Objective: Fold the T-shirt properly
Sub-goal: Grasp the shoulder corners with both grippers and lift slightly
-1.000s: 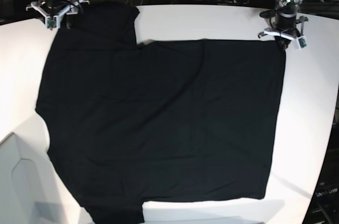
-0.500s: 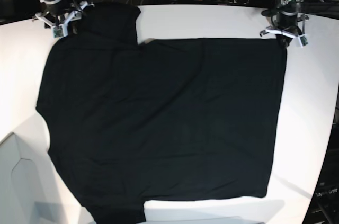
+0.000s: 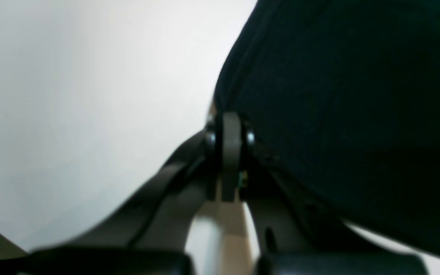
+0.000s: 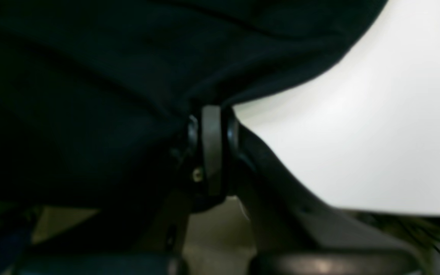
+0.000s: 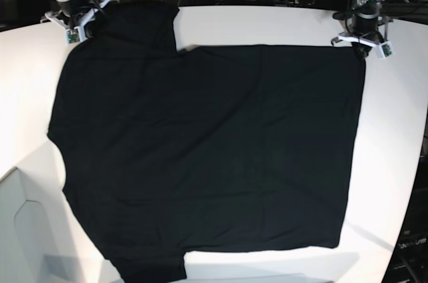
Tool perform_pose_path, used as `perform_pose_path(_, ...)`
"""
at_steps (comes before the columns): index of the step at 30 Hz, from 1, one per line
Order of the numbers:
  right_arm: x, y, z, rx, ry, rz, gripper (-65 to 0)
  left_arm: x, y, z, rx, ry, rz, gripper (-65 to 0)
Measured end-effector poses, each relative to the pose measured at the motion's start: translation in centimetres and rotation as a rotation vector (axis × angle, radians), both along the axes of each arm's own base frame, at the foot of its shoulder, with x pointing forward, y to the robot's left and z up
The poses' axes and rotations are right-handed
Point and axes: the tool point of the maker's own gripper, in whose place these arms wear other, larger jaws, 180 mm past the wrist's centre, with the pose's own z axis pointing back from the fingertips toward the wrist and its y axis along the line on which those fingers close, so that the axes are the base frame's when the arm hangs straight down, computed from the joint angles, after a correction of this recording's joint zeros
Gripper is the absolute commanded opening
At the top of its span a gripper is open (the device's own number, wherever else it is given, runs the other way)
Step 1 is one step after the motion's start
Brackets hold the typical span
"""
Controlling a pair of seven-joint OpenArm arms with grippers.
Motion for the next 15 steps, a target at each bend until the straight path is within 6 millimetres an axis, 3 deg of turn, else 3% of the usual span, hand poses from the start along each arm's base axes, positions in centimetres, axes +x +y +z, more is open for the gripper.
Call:
perform_pose_path(8, 1.9, -0.6, 3.6, -0.049, -0.1, 0.013, -65.0, -0.4, -1.1, 1.3, -0.001, 0.021, -0.027, -65.0)
perform_pose_path(12, 1.8, -1.9, 4.3, -0.075, -0.117, -0.034, -65.0, 0.6, -1.6, 2.7, 0.008, -0.02, -0.047, -65.0)
perform_pose_path(15, 1.8, -2.3, 4.5, -0.083, -0.119, -0.043, -65.0, 0.4, -0.7, 3.2, 0.022, -0.032, -0.023, -65.0)
